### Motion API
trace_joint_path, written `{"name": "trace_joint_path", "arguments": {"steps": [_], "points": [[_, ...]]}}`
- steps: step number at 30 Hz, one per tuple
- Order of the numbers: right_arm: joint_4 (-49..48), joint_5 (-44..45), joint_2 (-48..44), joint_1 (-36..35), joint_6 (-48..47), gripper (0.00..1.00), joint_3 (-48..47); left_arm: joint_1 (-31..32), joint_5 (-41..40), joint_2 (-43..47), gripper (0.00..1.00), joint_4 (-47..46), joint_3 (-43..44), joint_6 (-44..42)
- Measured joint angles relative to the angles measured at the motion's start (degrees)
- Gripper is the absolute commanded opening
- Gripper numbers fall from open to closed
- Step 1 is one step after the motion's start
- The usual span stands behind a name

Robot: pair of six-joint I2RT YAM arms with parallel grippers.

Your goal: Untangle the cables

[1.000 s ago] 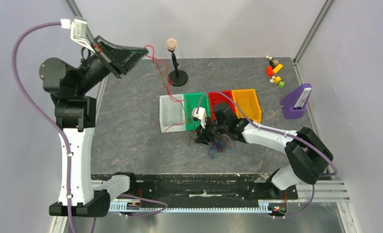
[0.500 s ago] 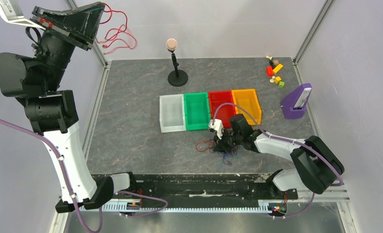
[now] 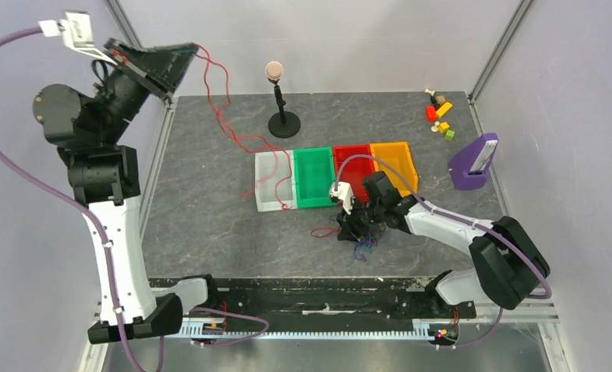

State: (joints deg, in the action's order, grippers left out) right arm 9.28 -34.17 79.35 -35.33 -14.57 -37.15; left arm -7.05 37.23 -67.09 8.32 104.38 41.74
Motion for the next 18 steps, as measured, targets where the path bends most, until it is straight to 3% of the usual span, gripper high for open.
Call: {"name": "trace_joint_path", "arguments": {"steps": [5, 11, 18], "points": [[3.5, -0.35, -0.13, 0.11, 0.44, 0.76, -3.17, 0.57, 6.71, 3.04, 0.02, -3.69, -12.55, 0.02], [6.23, -0.11, -1.31, 0.24, 0.83, 0.8, -3.43, 2.34, 10.14, 3.32, 0.02, -6.05, -22.38, -0.63], [7.43, 0.63, -1.33, 0.26, 0.92, 0.87, -3.52, 3.04, 11.41, 2.36, 0.02, -6.84, -26.73, -4.92]]}}
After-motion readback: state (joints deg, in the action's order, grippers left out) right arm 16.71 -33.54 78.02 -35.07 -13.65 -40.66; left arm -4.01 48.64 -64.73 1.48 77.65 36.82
